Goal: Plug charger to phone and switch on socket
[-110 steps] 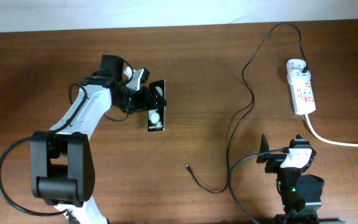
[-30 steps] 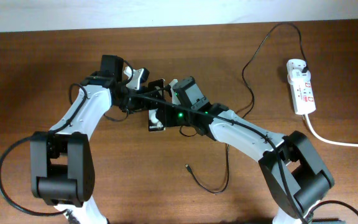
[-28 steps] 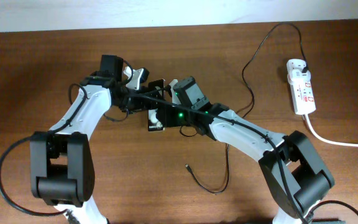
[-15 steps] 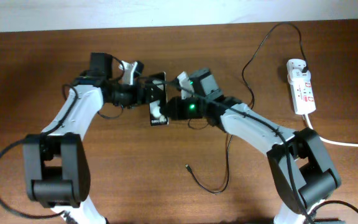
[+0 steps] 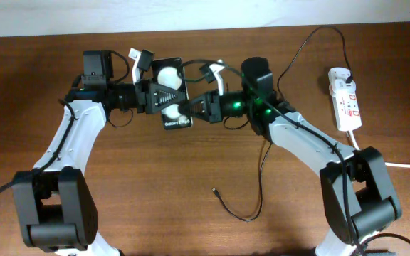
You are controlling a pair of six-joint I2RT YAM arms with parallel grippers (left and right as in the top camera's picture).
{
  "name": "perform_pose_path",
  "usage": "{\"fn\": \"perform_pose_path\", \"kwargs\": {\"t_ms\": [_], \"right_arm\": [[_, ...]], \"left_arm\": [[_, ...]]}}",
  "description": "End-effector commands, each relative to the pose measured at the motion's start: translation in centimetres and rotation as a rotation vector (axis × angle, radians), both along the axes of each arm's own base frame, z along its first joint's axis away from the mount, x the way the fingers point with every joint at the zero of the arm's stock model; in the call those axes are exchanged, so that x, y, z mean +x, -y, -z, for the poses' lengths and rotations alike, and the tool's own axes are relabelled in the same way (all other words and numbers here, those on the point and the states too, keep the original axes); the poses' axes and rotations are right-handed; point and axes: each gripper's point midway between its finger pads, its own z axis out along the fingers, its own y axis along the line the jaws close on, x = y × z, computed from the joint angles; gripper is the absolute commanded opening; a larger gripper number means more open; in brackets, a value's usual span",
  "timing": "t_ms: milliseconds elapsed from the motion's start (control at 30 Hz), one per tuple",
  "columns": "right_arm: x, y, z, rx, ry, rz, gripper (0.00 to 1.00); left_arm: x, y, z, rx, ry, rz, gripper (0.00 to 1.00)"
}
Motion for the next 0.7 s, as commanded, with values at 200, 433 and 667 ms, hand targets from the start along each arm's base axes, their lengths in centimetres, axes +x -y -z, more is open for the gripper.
{"fn": "perform_pose_path", "kwargs": {"t_ms": [200, 433, 667], "right_arm": [[1.6, 1.0, -2.8, 0.049, -0.022, 0.071, 0.04], [0.4, -0.5, -2.1, 0.029, -0.012, 0.039, 0.04], [1.5, 0.1, -1.2, -0.004, 0.003, 0.095, 0.04]], "left_arm": [[-0.4, -0.5, -1.9, -0.031, 0.142, 0.014, 0.75], [0.1, -0.5, -2.4, -0.031, 0.151, 0.015, 0.53], [0.7, -0.7, -3.0, -0.031, 0.058, 0.009, 0.48]]}}
